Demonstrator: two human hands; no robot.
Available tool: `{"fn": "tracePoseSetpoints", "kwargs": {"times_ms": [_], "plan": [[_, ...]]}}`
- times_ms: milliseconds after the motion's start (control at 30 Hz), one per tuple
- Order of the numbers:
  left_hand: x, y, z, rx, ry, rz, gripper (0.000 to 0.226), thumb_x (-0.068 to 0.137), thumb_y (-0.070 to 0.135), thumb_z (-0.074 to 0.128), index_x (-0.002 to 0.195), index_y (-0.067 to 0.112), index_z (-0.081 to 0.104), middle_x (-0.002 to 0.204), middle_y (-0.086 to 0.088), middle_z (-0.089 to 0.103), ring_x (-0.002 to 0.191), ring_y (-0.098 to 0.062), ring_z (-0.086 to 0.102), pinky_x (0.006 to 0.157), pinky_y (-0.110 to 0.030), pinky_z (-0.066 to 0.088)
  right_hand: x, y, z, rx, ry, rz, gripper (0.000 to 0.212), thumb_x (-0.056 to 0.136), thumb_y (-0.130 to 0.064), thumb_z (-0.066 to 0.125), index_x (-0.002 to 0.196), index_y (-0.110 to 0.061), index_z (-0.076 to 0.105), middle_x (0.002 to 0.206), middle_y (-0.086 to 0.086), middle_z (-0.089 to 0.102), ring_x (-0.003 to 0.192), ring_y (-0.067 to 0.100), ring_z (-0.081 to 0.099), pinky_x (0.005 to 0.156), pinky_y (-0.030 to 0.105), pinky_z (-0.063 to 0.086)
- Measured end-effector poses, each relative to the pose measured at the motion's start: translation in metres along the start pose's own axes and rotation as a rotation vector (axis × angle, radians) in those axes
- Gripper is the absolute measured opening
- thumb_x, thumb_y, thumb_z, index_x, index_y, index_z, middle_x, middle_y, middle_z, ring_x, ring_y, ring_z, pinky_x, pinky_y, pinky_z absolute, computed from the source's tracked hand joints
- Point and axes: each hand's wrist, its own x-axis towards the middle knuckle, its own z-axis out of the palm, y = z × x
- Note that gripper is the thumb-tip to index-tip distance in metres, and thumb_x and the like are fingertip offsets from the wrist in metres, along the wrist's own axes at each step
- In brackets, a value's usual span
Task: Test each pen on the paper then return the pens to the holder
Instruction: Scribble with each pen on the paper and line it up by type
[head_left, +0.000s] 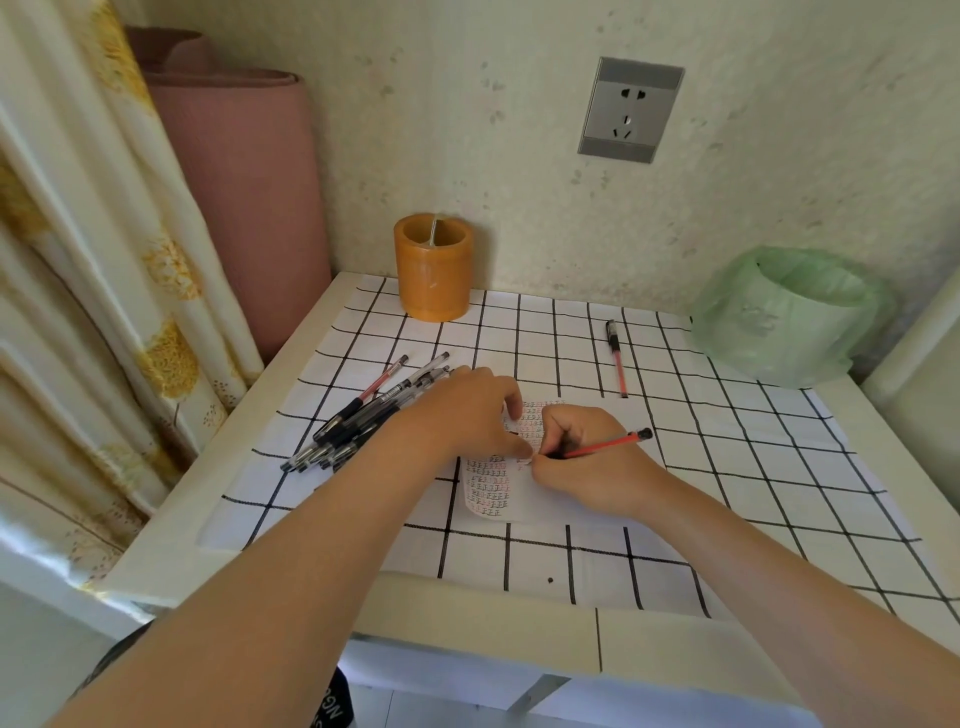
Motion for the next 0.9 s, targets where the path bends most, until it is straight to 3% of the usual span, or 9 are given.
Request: {"fn": "tracePoseSetpoints", "kwargs": {"times_ms": [233, 467, 633, 900], "plan": [[0.0008, 0.0002, 0.0001, 0.001, -0.006, -0.013, 0.044, 0.071, 0.058, 0.077, 0.104, 0.035, 0.058, 0.105, 0.007, 0.053, 0.105, -0.016, 0.045, 0.081, -0.032, 0.041, -0.0011, 0.0012, 0.0002, 0.018, 0.02, -0.013, 0.017, 0.073, 0.0, 0.068, 0.067, -0.005, 0.053, 0.07, 0.015, 0.058, 0.057, 0.01, 0.046, 0.052, 0.027, 0.037], [0.0007, 0.0008, -0.0002, -0.005, -0.013, -0.022, 0.045, 0.07, 0.058, 0.077, 0.104, 0.035, 0.059, 0.105, 0.007, 0.054, 0.106, -0.016, 0.046, 0.083, -0.033, 0.043, -0.0005, 0.002, 0.0, 0.004, -0.01, -0.008, 0.018, 0.073, 0.002, 0.068, 0.067, -0.004, 0.052, 0.063, 0.003, 0.054, 0.056, 0.006, 0.044, 0.051, 0.023, 0.036], [0.0, 0.0011, -0.0003, 0.003, -0.012, -0.019, 0.044, 0.071, 0.058, 0.077, 0.104, 0.035, 0.058, 0.106, 0.007, 0.053, 0.106, -0.016, 0.045, 0.086, -0.035, 0.045, -0.0006, 0.0004, 0.0001, 0.039, 0.016, -0.014, 0.019, 0.073, 0.005, 0.068, 0.066, -0.004, 0.053, 0.066, 0.014, 0.057, 0.056, 0.009, 0.046, 0.05, 0.023, 0.037], [-0.0009, 0.0014, 0.0005, -0.007, -0.004, -0.023, 0.044, 0.071, 0.058, 0.077, 0.103, 0.035, 0.058, 0.105, 0.007, 0.053, 0.107, -0.017, 0.046, 0.087, -0.035, 0.045, -0.0006, 0.0015, 0.0012, 0.033, 0.018, -0.012, 0.019, 0.074, 0.003, 0.068, 0.067, -0.004, 0.053, 0.065, 0.009, 0.055, 0.054, 0.007, 0.044, 0.05, 0.021, 0.036]]}}
